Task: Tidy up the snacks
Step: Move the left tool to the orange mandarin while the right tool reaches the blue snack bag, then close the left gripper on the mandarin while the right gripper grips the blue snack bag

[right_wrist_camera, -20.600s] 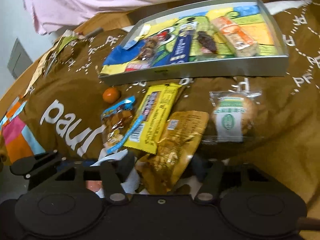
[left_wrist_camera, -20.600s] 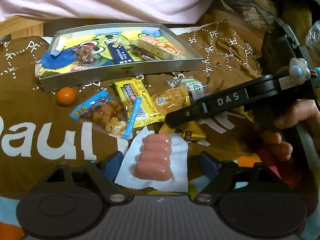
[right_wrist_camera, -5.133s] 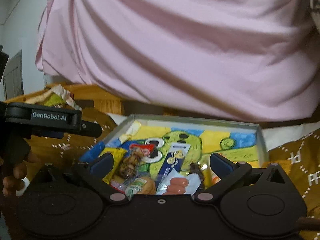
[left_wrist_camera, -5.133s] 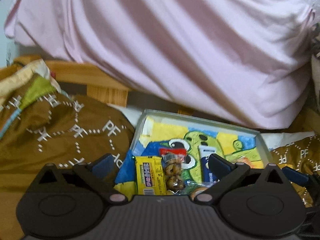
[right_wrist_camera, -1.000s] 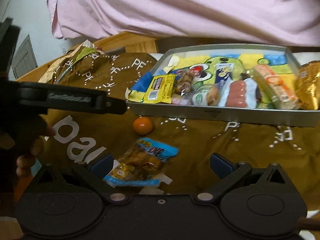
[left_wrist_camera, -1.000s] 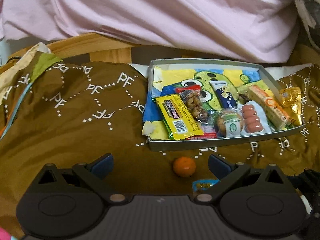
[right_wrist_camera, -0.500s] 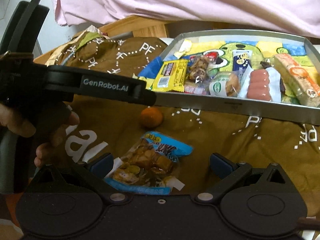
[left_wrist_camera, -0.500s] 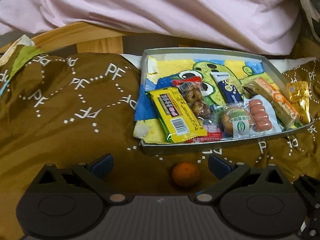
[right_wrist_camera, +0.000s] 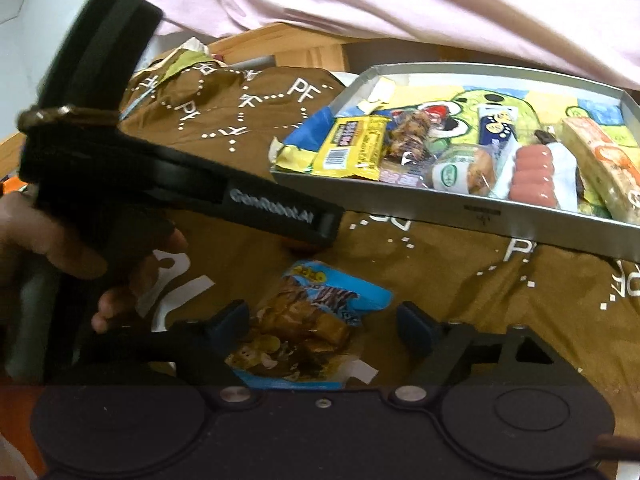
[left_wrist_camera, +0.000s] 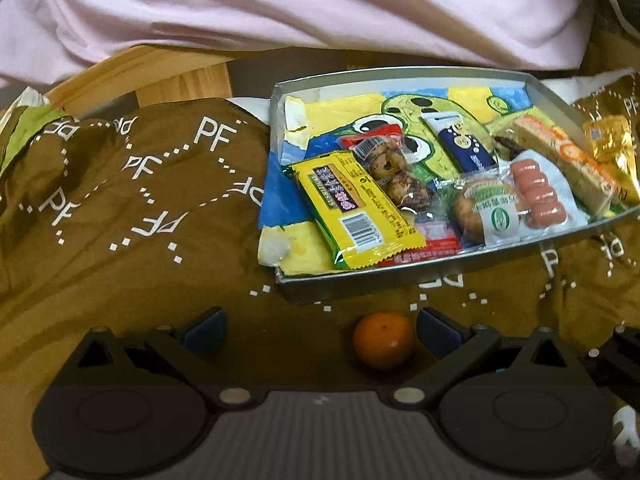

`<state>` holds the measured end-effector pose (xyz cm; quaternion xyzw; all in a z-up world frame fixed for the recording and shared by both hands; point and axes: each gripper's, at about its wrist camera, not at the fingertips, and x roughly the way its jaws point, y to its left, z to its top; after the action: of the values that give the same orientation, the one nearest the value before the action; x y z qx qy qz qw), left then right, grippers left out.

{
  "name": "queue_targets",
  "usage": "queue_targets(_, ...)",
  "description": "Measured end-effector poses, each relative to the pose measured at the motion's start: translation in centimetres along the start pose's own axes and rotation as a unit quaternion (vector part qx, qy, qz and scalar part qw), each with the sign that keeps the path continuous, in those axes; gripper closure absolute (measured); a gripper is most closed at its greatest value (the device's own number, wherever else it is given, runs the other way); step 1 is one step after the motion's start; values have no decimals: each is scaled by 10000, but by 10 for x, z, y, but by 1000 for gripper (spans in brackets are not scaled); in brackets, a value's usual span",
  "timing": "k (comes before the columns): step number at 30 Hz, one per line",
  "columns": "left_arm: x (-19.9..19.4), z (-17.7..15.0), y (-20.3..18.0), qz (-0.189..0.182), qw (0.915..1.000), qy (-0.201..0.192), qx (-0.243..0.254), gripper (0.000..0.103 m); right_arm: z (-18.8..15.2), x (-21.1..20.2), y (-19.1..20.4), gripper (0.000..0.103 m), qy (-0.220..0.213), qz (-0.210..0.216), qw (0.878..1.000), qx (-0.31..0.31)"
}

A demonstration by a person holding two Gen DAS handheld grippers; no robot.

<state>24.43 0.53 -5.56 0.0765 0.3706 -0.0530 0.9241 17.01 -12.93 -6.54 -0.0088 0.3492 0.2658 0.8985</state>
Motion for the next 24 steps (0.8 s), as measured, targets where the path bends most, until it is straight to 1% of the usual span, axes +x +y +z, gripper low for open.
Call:
queue_targets(1, 0, 0, 0, 3, 10000, -8, 18, 1, 0, 0, 1, 27, -5, 13, 10000, -11)
queue_targets(2, -1, -1, -1, 7, 10000, -17, 24, 1, 0, 0, 1, 31, -15, 36, 10000, -19)
queue_targets(7, 1, -3, 0, -21, 10000, -1, 50, 1, -1, -2, 1, 35, -68, 39, 10000, 9)
queue_targets(9, 1, -4, 1, -50, 10000, -18, 20, 1, -1, -2, 0, 40, -91, 14, 9999, 43)
queue_targets(12, 0, -5, 2, -102, 9999, -25, -27, 3, -1, -4, 0, 42, -105, 18, 9999, 74)
queue_targets(14, -1, -6, 3, -233, 9997, -9, -66, 9, -2, -6, 0, 44, -115, 12, 9999, 98)
queue_targets(17, -2, -8, 4, -390, 9992, 16, -75, 15, -2, -10, -2, 58, -43, -36, 9999, 151)
queue_targets(18, -3, -9, 4, -451, 9990, 4, -65, 17, -2, -12, -2, 58, -18, -64, 9998, 163)
queue_targets(20, -2, -9, 4, -583, 9983, 26, -90, 26, -3, -16, -4, 58, 14, -88, 9998, 177)
queue_targets(22, 0, -9, 4, -650, 9978, 35, -151, 29, -5, -18, -7, 58, 20, -85, 9997, 227)
queue_targets(23, 0, -9, 4, -684, 9975, 39, -173, 35, -5, -19, -9, 58, 15, -80, 9996, 284)
queue_targets(24, 1, -8, 4, -735, 9971, 62, -188, 37, -5, -20, -11, 58, 12, -81, 9994, 326)
